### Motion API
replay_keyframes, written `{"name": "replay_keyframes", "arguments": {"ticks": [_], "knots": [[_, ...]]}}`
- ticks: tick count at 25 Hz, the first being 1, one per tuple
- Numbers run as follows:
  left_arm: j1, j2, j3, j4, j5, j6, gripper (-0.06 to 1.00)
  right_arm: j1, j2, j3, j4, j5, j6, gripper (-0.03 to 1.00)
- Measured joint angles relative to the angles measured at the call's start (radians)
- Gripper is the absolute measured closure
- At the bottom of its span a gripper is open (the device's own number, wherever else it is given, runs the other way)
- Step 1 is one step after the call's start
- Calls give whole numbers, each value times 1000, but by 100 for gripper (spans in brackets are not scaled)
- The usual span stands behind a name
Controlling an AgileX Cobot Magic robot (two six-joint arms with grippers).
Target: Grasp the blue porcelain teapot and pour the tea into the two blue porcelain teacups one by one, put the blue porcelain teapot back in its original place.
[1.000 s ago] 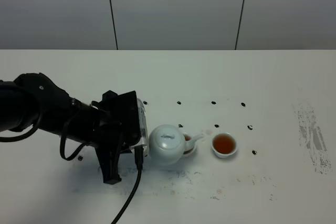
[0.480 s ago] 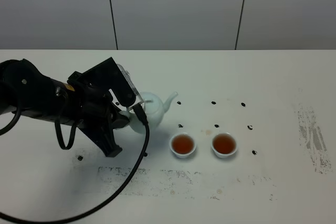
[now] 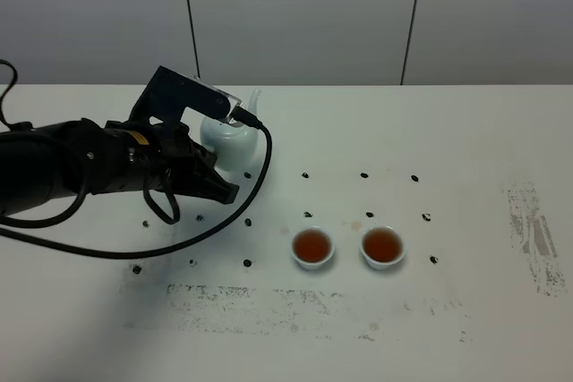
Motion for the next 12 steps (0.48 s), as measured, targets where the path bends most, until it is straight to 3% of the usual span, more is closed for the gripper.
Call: {"name": "replay_keyframes", "arguments": {"ticks": [5, 12], "knots": [[0, 83, 0, 11, -157, -35, 87, 0, 0, 0, 0, 0, 1, 74], [-21, 147, 0, 31, -258, -65, 87, 0, 0, 0, 0, 0, 2, 74]]}}
